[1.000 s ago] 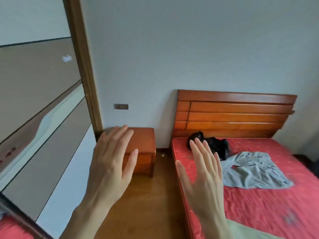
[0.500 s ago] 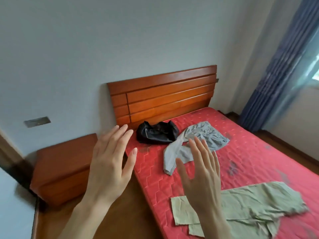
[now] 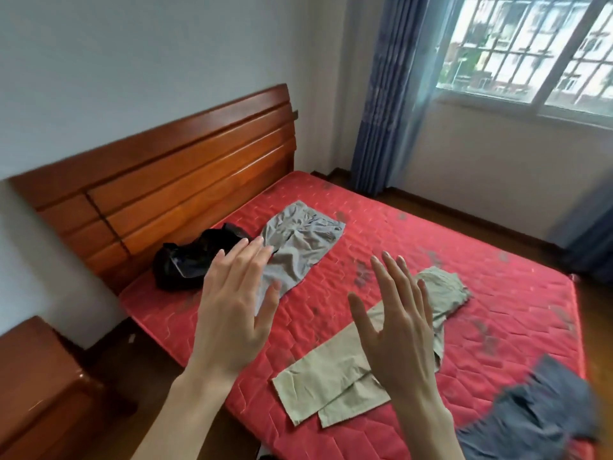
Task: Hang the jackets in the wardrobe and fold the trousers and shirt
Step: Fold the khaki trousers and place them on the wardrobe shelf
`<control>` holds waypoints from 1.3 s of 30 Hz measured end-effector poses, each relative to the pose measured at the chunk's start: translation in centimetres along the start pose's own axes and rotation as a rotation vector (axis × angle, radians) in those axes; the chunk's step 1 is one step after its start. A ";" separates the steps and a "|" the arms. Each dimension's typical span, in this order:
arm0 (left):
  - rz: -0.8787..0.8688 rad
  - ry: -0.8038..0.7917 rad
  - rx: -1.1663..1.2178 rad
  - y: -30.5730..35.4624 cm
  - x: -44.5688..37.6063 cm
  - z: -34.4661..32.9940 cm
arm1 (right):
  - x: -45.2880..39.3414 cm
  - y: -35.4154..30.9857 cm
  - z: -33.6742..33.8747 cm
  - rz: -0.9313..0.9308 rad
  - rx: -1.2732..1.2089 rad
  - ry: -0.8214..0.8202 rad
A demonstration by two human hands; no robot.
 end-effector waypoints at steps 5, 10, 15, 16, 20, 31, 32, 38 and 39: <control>-0.103 -0.025 0.079 0.5 -5.7 -5.0 | -4.1 3.0 0.4 -0.100 0.049 0.100; -0.164 -0.048 0.146 -0.1 -10.7 -9.5 | -8.0 5.2 -0.2 -0.154 0.096 0.196; -0.240 -0.093 0.213 1.6 -14.7 -14.8 | -10.4 9.1 -0.2 -0.235 0.161 0.230; -0.260 -0.106 0.227 2.4 -15.3 -16.0 | -10.6 10.0 0.3 -0.255 0.177 0.240; -0.322 -0.150 0.288 6.4 -17.1 -20.2 | -10.6 14.4 3.1 -0.344 0.232 0.290; -0.411 -0.315 0.317 20.0 -17.4 -33.7 | -8.1 30.1 7.8 -0.536 0.243 0.308; -0.416 -0.329 0.314 21.0 -17.5 -35.0 | -8.0 31.6 7.7 -0.553 0.233 0.294; -0.402 -0.411 0.315 26.2 -17.9 -42.7 | -8.6 40.1 6.4 -0.604 0.210 0.214; -0.415 -0.421 0.317 27.0 -17.8 -44.2 | -8.6 41.5 6.1 -0.609 0.211 0.205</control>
Point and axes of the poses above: each hand's wrist, its own x-axis away from the middle knuckle, its own z-axis out of the back of the hand, y = z × x, the point moved 10 cm from there along -x, towards the middle knuckle, and after that the axes turned 15 degrees about -x, right-handed, at the moved point
